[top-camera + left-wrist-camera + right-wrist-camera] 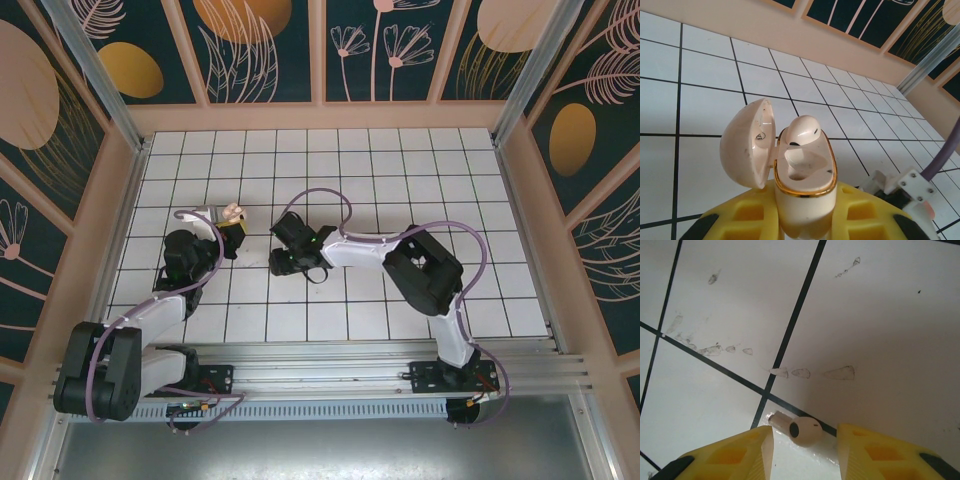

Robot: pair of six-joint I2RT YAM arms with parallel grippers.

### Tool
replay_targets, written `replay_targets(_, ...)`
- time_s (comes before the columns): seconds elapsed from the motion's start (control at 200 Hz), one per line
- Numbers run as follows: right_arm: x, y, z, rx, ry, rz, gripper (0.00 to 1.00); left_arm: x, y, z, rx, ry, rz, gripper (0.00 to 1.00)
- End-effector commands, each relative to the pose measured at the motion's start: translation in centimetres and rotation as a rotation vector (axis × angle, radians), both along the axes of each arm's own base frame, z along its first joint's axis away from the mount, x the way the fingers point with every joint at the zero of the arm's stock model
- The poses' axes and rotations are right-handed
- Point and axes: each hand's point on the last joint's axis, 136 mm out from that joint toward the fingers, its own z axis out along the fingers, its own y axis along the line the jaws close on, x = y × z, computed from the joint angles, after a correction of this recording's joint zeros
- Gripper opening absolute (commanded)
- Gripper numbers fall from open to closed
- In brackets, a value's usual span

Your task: Insert wireless bluetooth earbuds into charging case

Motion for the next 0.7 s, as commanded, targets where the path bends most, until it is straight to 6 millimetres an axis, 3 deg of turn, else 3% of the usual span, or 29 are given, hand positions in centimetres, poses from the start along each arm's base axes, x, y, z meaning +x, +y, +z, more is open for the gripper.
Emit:
replay_targets(0.0, 0.3, 0.7, 0.0, -0.004, -0.021, 0.015, 0.38, 0.3, 0.2, 1.5, -0.019, -0.038, 0.011, 0.07)
replay_targets(0.691, 1.2, 0.7, -1.7, -0.017, -0.03, 0.004, 0.29, 0.1, 0.1, 2.2, -0.016, -0.067, -0.002, 0.08)
